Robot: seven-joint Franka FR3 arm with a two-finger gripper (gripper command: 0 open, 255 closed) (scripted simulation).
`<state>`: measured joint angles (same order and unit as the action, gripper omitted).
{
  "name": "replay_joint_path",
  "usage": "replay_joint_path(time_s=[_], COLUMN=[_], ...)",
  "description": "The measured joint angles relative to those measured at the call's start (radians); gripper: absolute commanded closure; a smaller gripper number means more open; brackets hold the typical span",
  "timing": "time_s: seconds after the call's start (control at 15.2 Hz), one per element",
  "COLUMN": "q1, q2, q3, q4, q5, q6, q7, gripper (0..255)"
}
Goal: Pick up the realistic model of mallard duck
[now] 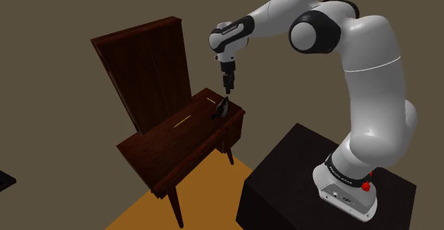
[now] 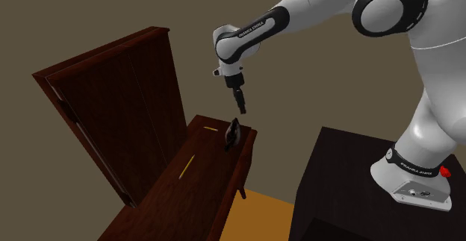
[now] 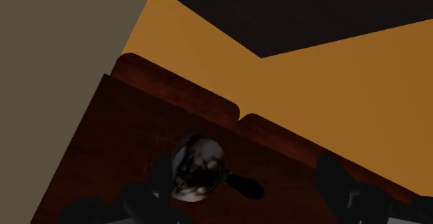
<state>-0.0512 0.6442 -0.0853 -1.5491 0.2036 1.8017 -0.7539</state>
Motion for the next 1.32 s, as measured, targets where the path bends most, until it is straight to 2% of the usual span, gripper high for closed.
replay_joint_path(time_s=[0.26,0.79,0.86,1.32], q1=[-0.015,-0.020,-0.020,-0.021], q2=[0.178,0.283,0.287,0.290], q3=[0.013,0.019,0.019,0.019], q4=[0.183,0.242,0.243,0.245], q5=[-0.005,-0.002,-0.002,-0.002], q6=[-0.062,-0.028,-0.024,-0.021], q7=[-0.028,-0.040,-0.041,-0.043], gripper=[0,0,255,255])
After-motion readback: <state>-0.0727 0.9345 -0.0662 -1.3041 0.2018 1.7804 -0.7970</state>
